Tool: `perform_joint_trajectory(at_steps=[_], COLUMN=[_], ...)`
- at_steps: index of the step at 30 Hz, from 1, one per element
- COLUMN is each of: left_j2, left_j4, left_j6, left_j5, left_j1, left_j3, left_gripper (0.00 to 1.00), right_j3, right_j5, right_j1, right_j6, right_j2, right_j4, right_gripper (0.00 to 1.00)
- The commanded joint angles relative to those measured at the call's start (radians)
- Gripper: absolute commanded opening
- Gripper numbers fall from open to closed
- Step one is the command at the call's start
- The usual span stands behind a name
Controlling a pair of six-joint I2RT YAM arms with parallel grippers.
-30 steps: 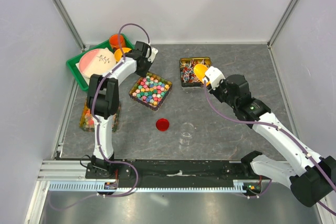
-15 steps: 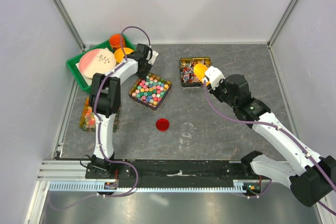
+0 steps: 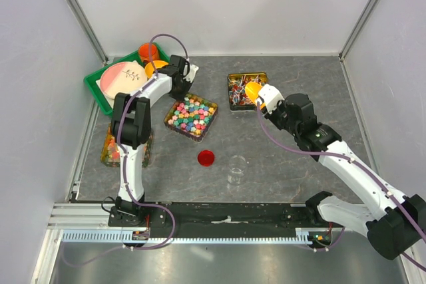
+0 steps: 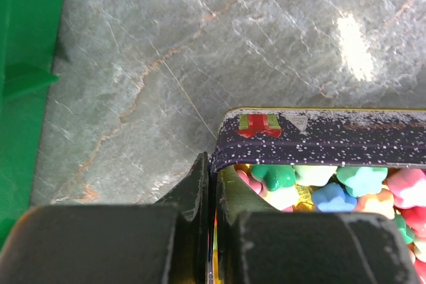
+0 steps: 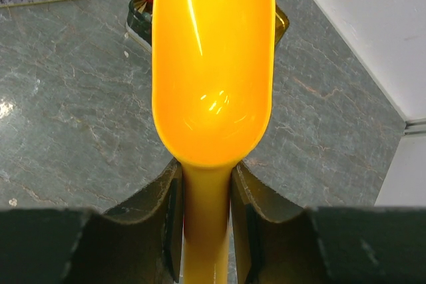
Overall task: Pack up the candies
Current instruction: Move the storage box to the center of the board.
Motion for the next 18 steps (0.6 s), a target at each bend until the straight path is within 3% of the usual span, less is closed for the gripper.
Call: perform_joint_trajectory(at_steps=[1, 9, 18], left_j2=[-0.087, -0.216, -0.224], left_j4=[-0.058, 0.076, 0.085], left_j6=[-0.075, -0.166, -0.225], left_j5=[0.099, 0.156, 0.191], left_j1=[0.022, 0.054, 0.074], left_j3=[-0.088, -0.22, -0.222], left_gripper=[0.01, 0.01, 0.01], right_j3=[0.095, 0.364, 0.672], right_j5=[-0.023, -0.027, 0.189], right_j1=[-0.001, 0.043, 0.285], right_j6=[-0.031, -0.103, -0.231], right_j2=[0.029, 0.193, 0.431], right_j4=[-0.031, -0.229, -0.464], right_gripper=[0.0, 0.0, 0.0])
